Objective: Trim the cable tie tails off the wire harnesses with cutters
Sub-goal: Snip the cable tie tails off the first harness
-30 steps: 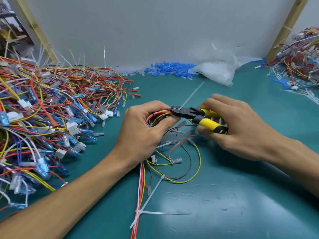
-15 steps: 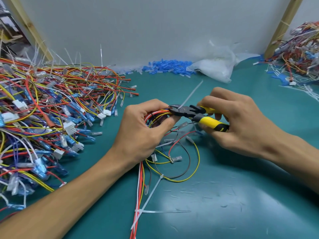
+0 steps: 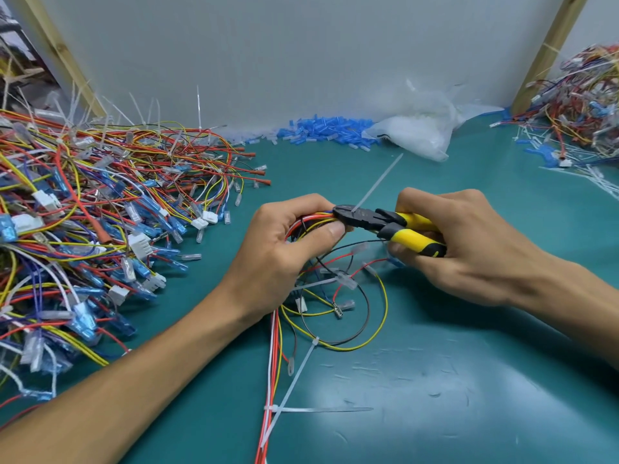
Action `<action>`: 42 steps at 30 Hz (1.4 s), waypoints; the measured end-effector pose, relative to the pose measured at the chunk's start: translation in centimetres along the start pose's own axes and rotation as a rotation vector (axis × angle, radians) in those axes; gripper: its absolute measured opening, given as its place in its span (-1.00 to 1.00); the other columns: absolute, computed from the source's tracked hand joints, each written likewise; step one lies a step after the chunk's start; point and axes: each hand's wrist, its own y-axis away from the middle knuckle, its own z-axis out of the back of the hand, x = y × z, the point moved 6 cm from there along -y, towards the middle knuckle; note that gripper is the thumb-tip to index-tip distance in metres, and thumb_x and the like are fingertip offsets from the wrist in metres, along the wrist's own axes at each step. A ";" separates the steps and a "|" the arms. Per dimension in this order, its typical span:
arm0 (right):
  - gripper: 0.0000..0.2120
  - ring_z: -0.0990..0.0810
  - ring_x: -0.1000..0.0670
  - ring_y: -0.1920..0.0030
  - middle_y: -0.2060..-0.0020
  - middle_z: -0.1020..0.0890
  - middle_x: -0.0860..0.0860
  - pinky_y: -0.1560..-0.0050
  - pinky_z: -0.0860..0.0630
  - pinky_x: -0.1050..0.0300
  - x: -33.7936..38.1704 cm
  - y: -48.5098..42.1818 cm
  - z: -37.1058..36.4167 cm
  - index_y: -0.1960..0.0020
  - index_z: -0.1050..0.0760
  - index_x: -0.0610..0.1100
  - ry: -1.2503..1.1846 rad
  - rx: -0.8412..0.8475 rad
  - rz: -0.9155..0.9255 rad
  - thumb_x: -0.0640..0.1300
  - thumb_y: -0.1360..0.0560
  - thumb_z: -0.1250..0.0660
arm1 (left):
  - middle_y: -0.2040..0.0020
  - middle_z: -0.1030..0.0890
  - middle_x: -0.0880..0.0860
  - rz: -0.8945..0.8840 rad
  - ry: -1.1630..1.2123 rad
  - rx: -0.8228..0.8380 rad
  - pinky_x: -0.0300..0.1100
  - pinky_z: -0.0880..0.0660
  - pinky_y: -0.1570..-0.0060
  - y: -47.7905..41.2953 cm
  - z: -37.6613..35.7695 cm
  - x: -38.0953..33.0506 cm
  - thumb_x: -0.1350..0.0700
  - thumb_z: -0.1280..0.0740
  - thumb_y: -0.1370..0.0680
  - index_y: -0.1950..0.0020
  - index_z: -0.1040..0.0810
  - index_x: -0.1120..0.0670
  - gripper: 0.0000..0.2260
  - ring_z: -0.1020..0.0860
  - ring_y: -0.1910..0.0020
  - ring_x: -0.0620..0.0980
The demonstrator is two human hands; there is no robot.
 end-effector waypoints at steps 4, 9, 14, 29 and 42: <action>-0.78 -0.30 -0.06 0.36 0.46 -0.36 0.03 0.39 -0.29 -0.02 0.1 0.1 0.0 0.10 -0.35 -0.02 0.004 -0.003 -0.007 0.07 -0.52 -0.33 | 0.31 -0.44 0.17 0.015 0.057 0.012 -0.03 -0.28 0.22 0.0 0.2 0.0 0.13 -0.23 -0.64 0.06 -0.64 0.20 -0.76 -0.36 0.28 0.13; -0.76 -0.42 0.01 0.31 0.38 -0.45 0.11 0.35 -0.37 -0.02 0.0 -0.2 0.3 -0.04 -0.38 0.05 0.039 -0.025 -0.014 0.11 -0.48 -0.36 | 0.31 -0.48 0.05 0.025 0.019 -0.021 -0.15 -0.33 0.21 -0.1 0.3 0.3 0.13 -0.16 -0.67 -0.01 -0.61 0.33 -0.67 -0.39 0.26 0.05; -0.71 -0.49 0.07 0.21 0.23 -0.53 0.18 0.28 -0.43 -0.02 -0.4 -0.4 1.2 -0.10 -0.41 0.09 0.046 -0.027 0.006 0.17 -0.50 -0.39 | 0.30 -0.46 0.00 0.026 0.039 -0.087 -0.16 -0.29 0.23 0.0 0.3 0.3 0.14 -0.17 -0.69 -0.03 -0.64 0.20 -0.73 -0.35 0.27 0.10; -0.73 -0.48 0.02 0.23 0.19 -0.52 0.16 0.25 -0.47 -0.07 -0.1 -0.4 1.0 -0.14 -0.45 0.03 0.094 0.006 0.035 0.15 -0.55 -0.24 | 0.33 -0.46 -0.09 0.009 -0.149 -0.109 -0.06 -0.26 0.32 0.0 -0.1 0.2 0.05 -0.18 -0.70 0.02 -0.58 0.06 -0.77 -0.34 0.37 0.00; -0.66 -0.37 -0.12 0.38 0.42 -0.39 0.04 0.37 -0.37 -0.14 0.9 -0.1 0.4 0.13 -0.30 -0.03 0.146 0.041 0.060 0.19 -0.57 -0.31 | 0.31 -0.47 -0.10 -0.006 -0.157 -0.075 0.02 -0.29 0.30 0.0 -0.2 0.1 0.04 -0.15 -0.71 0.00 -0.58 0.08 -0.75 -0.36 0.34 0.16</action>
